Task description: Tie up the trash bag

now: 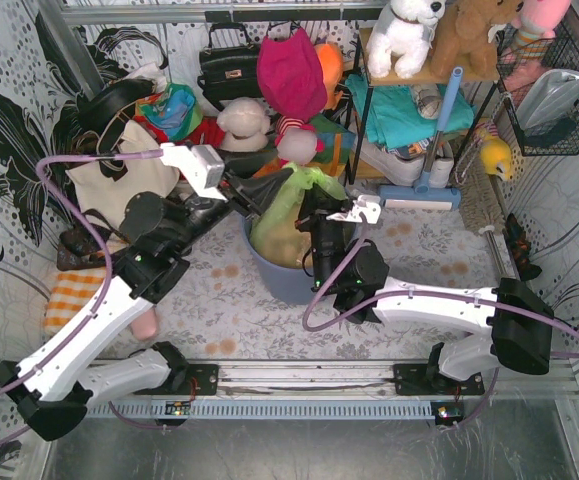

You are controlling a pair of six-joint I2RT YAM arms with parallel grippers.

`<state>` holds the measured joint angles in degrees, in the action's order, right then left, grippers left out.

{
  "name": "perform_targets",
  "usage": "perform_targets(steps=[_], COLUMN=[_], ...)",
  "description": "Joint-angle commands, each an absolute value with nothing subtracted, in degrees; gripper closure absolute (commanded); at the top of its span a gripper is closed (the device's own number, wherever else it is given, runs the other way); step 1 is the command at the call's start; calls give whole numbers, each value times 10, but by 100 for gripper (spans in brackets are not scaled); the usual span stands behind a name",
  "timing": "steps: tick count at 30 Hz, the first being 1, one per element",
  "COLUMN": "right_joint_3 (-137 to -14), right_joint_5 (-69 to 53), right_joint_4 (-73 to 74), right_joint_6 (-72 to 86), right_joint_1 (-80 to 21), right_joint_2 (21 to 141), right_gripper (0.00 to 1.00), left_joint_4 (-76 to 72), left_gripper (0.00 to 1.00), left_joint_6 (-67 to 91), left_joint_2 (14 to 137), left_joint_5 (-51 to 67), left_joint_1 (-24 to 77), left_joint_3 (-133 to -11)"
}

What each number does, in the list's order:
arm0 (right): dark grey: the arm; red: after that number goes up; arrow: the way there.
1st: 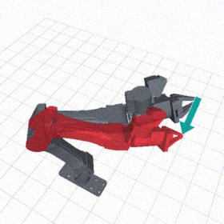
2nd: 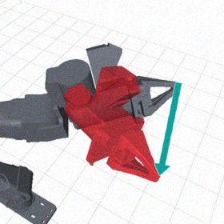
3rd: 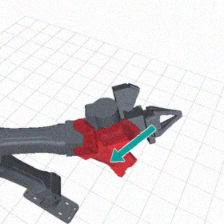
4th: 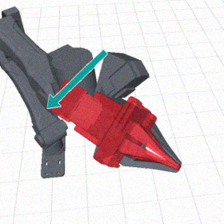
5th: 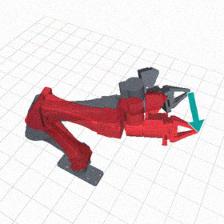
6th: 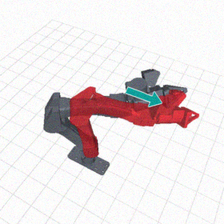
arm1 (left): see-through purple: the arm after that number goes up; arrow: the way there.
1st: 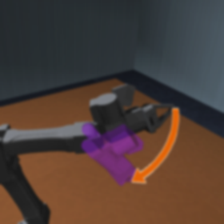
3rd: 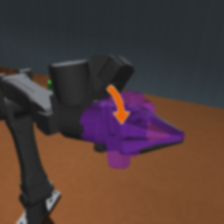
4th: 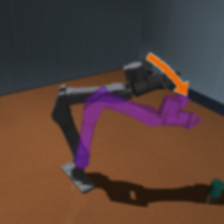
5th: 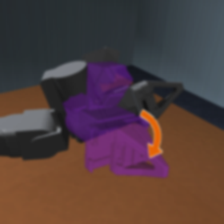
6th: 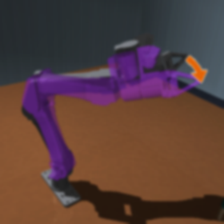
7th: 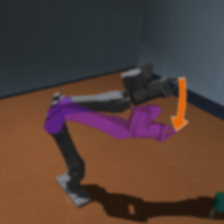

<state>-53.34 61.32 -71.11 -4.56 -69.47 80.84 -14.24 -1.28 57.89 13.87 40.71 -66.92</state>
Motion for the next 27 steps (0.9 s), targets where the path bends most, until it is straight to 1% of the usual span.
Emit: perform_targets(steps=[1, 3, 8, 13, 15, 19, 27], right_joint_3=[-536, -538, -543, -544, -544, -545, -547], right_joint_5=[597, 596, 595, 596, 597, 598, 599], right_joint_4=[-687, -684, -677, -664, -660, -657, -652], right_joint_6=[-7, -8, -8, -7, -7, -10, -10], right_joint_1=[-692, -691, -689, -689, -689, -689, -688], right_joint_2=[795, 795, 792, 786, 782, 779, 776], right_gripper=[100, 100, 100, 100, 100, 100, 100], left_joint_4=[-147, -134, -84, -36, -24, -28, -160], left_gripper=[44, 42, 41, 41, 40, 39, 39], left_joint_6=[-24, -26, -17, 28, 54, 123, 238], left_joint_2=[538, 526, 515, 536, 551, 590, 639], left_joint_5=[66, 44, -39, -59, -13, 154, 386], left_joint_1=[403, 403, 403, 390, 365, 275, 178], left_joint_3=[-668, -672, -674, -673, -678, -686, -646])
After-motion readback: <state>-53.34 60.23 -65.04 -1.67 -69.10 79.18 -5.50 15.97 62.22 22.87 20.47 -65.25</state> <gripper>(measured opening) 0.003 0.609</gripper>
